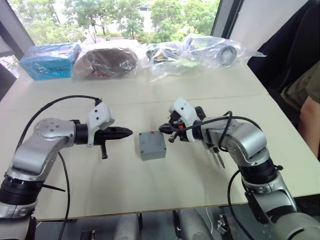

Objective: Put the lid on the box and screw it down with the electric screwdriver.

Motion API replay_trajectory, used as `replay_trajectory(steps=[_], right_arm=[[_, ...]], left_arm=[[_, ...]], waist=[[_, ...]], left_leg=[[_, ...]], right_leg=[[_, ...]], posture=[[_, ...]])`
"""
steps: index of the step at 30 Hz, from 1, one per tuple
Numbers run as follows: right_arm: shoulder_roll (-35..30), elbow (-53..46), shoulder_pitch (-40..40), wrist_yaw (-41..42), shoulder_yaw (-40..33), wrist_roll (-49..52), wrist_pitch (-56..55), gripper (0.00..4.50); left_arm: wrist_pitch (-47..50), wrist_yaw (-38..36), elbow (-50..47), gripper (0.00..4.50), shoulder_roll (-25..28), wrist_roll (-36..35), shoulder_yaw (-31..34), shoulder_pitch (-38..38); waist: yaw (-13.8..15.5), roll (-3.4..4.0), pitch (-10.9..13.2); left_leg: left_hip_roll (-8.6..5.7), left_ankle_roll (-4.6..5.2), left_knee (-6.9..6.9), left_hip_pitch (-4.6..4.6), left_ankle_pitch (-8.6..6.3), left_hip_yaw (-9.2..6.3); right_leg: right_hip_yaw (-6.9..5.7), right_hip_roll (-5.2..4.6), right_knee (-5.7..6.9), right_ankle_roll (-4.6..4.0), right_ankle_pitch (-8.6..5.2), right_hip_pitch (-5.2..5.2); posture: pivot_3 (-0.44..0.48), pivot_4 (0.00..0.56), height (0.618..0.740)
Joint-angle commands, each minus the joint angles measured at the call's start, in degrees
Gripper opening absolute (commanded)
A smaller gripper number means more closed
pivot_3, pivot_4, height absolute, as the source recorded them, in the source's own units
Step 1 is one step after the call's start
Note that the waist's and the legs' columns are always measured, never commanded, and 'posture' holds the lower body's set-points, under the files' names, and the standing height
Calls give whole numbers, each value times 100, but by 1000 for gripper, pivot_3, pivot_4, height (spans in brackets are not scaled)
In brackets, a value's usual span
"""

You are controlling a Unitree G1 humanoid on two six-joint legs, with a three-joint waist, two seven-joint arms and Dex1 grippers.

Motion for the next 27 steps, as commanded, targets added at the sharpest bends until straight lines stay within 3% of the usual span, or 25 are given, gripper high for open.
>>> replay_trajectory(steps=[1,27], right_arm=[[-81,-101,-85,36,-79,26,-73,56],[-130,213,-160,210,355,-159,-287,56]], left_arm=[[32,-28,-175,0,42,-181,206,-93],[44,74,-393,0,-72,-192,131,-108]], waist=[[1,0,0],[-1,-1,0]], left_leg=[[0,0,0,0,0,0],[0,0,0,1,0,0]], right_leg=[[0,0,0,1,0,0],[0,0,0,0,0,0]], posture=[[0,150,740],[0,150,740]])
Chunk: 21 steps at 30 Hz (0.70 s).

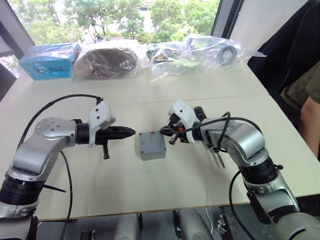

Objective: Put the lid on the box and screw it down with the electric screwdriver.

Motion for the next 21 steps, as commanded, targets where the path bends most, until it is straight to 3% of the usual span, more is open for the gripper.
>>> replay_trajectory(steps=[1,5,8,14,15,16,18,21], right_arm=[[-27,55,-162,100,131,-60,-151,56],[-57,193,-198,147,205,-166,-245,56],[-85,215,-218,208,223,-197,-269,818],[-227,75,-243,292,148,-185,-229,3052],[-291,5,-269,303,58,-151,-166,3146],[-368,-58,-298,310,-30,-124,-101,3692],[-494,-141,-354,284,-201,-91,32,4105],[-812,-167,-550,219,-502,-83,440,4105]], left_arm=[[-8,34,-213,0,-4,-121,109,-73],[-22,37,-260,0,-20,-121,94,-75],[-71,39,-284,0,-35,-93,71,-86],[-77,36,-320,0,-78,-106,74,-138],[-72,33,-332,0,-90,-121,74,-166],[-68,30,-345,0,-104,-139,72,-199],[-59,24,-365,0,-138,-173,64,-263],[-83,-40,-389,0,-196,-240,-6,-403]], waist=[[0,0,0],[0,0,0],[3,0,0],[4,0,0],[4,0,0],[5,0,0],[19,-1,1],[16,-2,1]], left_leg=[[0,0,0,0,0,0],[0,0,0,0,0,0],[0,0,1,0,0,0],[0,0,1,0,0,0],[0,0,1,0,0,0],[0,0,1,0,0,0],[0,0,1,0,0,-1],[-1,0,6,-2,0,1]], right_leg=[[0,0,0,0,0,0],[0,0,1,0,1,0],[0,0,1,0,1,0],[0,0,1,1,1,1],[0,0,1,1,1,0],[0,0,1,1,1,1],[-1,0,1,1,1,1],[0,-2,0,0,1,1]], posture=[[0,150,740],[0,150,740],[0,150,740],[0,150,740],[0,150,740],[0,150,740],[0,150,740],[0,150,740]])
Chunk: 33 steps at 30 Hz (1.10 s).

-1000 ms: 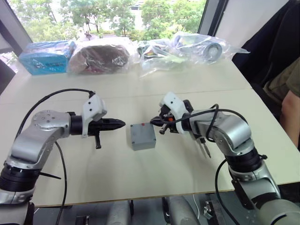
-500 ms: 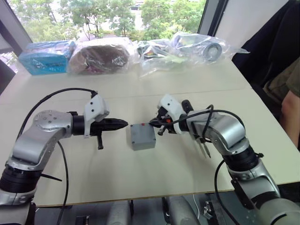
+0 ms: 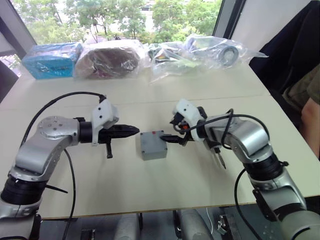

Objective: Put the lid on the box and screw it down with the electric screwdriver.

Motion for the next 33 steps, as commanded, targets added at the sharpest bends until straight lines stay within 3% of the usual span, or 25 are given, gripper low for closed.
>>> replay_trajectory(steps=[1,5,12,33], right_arm=[[-378,-234,-398,-54,-501,56,435,4105],[-928,4,-880,-28,-659,130,1334,4105],[-1465,706,-1272,-26,-122,245,2395,4105],[-1755,1827,-1109,-90,750,-94,1689,4105]], left_arm=[[-92,-92,-228,0,-60,-148,-17,-233],[-191,-171,-119,0,-185,-130,-151,-459],[-358,-158,10,0,-368,4,-297,-530],[-473,68,-48,0,-600,137,-349,-481]], waist=[[-1,1,1],[0,2,4],[-11,0,6],[-5,-1,6]], left_leg=[[0,0,0,0,0,1],[0,0,1,-1,0,1],[0,1,0,0,0,1],[0,0,3,-2,0,4]], right_leg=[[0,0,0,0,0,0],[1,0,0,0,0,0],[2,3,-1,-1,-1,-1],[3,2,-1,11,6,-1]], posture=[[0,150,740],[0,150,740],[0,150,740],[0,150,740]])
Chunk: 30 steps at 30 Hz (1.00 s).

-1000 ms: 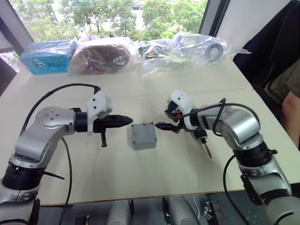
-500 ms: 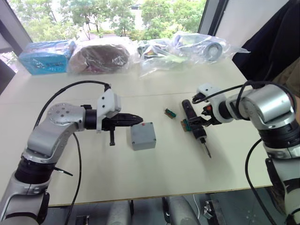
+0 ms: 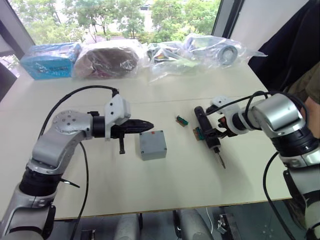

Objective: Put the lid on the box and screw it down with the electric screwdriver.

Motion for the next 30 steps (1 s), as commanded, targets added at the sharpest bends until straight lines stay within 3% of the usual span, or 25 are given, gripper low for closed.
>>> replay_trajectory(steps=[1,15,21,27,30], right_arm=[[-241,242,-26,33,163,-258,-307,4105],[-587,729,-349,525,609,-573,-743,4105],[-357,744,-293,573,620,-505,-315,4105],[42,1542,-487,502,643,-634,-181,4105],[108,1852,-561,559,822,-744,-327,3465]], left_arm=[[-91,69,-153,0,-30,-1,23,-32],[-107,152,-132,0,-93,27,29,-1],[-145,175,-73,0,-117,43,27,-36],[-166,188,-59,0,-148,77,14,-45],[-186,202,-60,0,-154,94,11,-27]], waist=[[0,0,0],[13,-2,-1],[-16,-1,0],[-22,-1,0],[-8,-2,0]], left_leg=[[0,0,2,0,0,0],[-5,0,21,2,0,-2],[-2,0,14,2,0,-2],[0,0,9,3,0,-3],[-1,0,13,3,0,-3]], right_leg=[[0,0,0,0,0,1],[0,-6,-3,-11,-6,16],[1,1,1,5,3,8],[1,4,2,4,4,6],[1,2,1,2,3,10]], posture=[[0,150,740],[0,150,740],[0,150,740],[0,150,740],[0,150,740]])
